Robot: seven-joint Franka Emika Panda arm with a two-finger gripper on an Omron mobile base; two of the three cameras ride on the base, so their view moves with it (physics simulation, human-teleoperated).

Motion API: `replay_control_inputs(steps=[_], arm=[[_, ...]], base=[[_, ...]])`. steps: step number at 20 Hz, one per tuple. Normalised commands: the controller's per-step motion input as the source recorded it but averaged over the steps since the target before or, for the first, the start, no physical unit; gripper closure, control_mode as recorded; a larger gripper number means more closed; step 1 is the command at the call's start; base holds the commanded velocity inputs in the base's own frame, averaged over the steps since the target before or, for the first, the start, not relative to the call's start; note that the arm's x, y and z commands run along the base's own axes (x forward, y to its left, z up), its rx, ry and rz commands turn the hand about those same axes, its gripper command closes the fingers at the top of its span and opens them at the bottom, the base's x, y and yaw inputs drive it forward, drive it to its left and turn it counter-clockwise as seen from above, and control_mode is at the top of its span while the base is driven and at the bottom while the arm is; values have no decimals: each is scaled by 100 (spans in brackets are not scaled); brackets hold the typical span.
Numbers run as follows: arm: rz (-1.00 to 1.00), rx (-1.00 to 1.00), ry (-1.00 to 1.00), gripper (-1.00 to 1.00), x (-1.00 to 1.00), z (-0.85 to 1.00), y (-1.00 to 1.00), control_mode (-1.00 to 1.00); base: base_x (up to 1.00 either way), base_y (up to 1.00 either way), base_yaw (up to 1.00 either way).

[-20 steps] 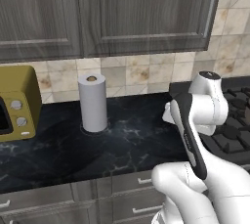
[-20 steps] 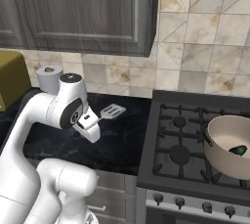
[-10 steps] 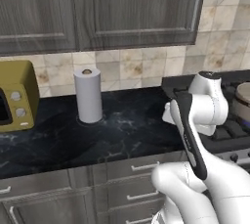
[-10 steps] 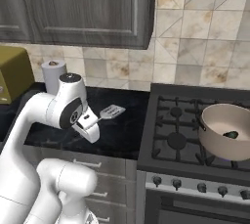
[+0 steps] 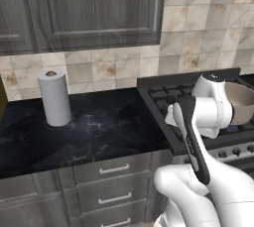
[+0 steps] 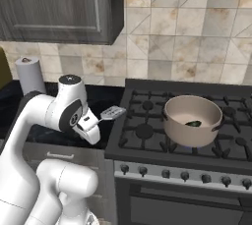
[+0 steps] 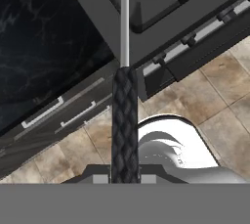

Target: Put the eggplant and carrot in the pot. Retrieve the spatula and lightly stir the vegetables in the pot.

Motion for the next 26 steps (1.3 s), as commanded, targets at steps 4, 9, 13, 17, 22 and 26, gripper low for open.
replay_control_inputs(steps=[4,9,13,17,22,26], arm=[[0,0,0,100,0,0,0,100],[0,0,0,100,0,0,0,100],[0,0,0,100,0,0,0,100],[0,0,0,100,0,0,0,100],[0,0,0,100,0,0,0,100],[0,0,0,100,0,0,0,100]], base=[[14,-34,20],[16,-44,41],[25,-59,33],[32,-53,29],[12,-55,22],[-27,-43,9]])
